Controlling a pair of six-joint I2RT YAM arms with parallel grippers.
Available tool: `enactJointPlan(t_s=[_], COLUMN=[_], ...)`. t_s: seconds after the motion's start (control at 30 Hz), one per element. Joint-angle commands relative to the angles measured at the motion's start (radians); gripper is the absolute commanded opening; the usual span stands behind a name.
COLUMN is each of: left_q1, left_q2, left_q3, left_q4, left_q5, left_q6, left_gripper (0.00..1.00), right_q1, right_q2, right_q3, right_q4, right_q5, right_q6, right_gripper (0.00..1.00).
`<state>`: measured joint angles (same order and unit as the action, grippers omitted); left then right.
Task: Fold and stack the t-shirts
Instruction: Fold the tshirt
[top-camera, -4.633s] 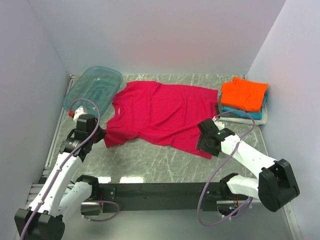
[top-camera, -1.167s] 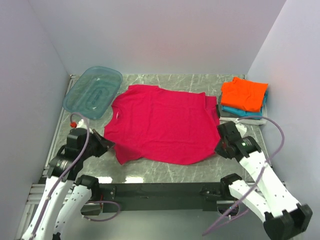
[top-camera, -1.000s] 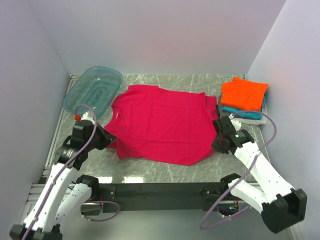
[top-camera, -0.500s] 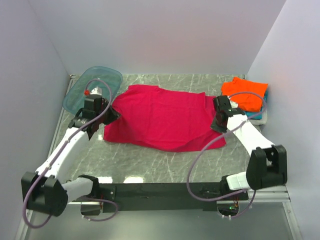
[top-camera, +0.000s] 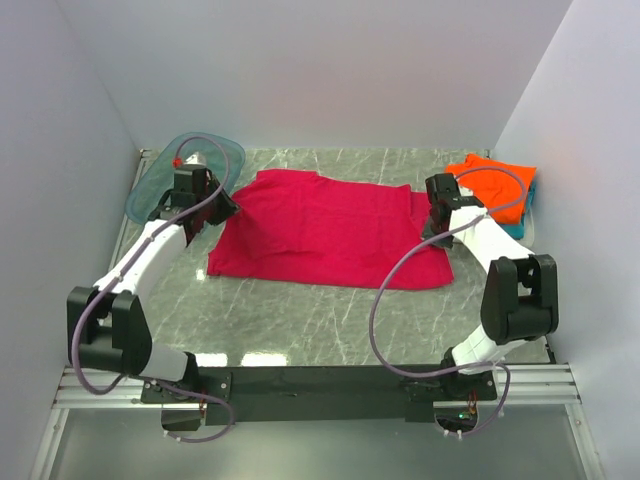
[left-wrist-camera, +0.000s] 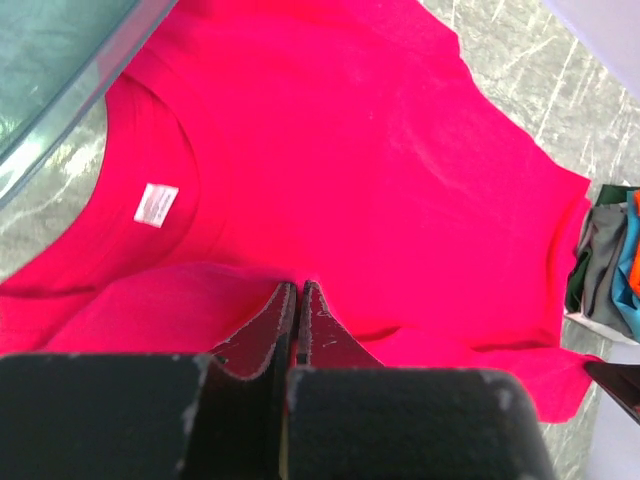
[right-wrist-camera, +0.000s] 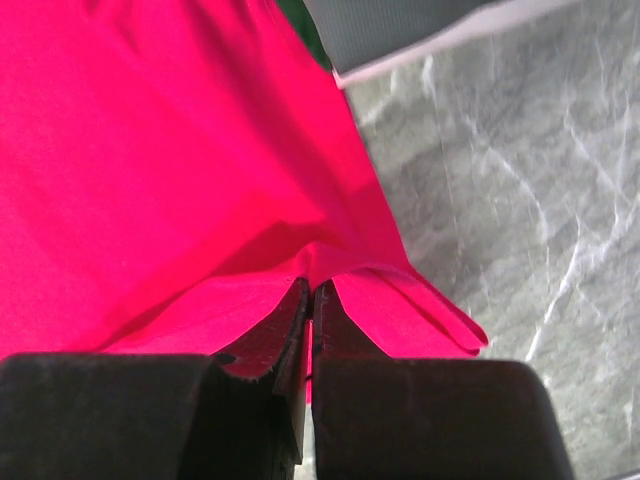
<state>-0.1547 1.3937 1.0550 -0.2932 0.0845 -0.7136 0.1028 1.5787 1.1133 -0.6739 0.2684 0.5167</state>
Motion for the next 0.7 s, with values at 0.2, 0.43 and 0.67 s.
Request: enactJointPlan(t_s=[0.2,0.43,0.67], left_q1=[0.026,0.034,0.034], left_q2=[0.111,0.179,0.153], left_q3=[0.111,0.168,0.226], left_q4=[0.081,0.058,0.085], left_q5=[0.055,0.040,0.037], left_q6=[0.054,0.055,0.060], left_gripper=[0.00,0.10,0.64], right_q1=[-0.014,-0.018,0.000], right_q2=[0.032,0.035,-0.100], right_q3=[0.059,0.062,0.060], right_q4=[0.020,0.013,0.022], right_q5=[0.071,0.098,0.086], right_q6=[-0.020,-0.046,-0.109], right_gripper=[0.00,0.03,0.42])
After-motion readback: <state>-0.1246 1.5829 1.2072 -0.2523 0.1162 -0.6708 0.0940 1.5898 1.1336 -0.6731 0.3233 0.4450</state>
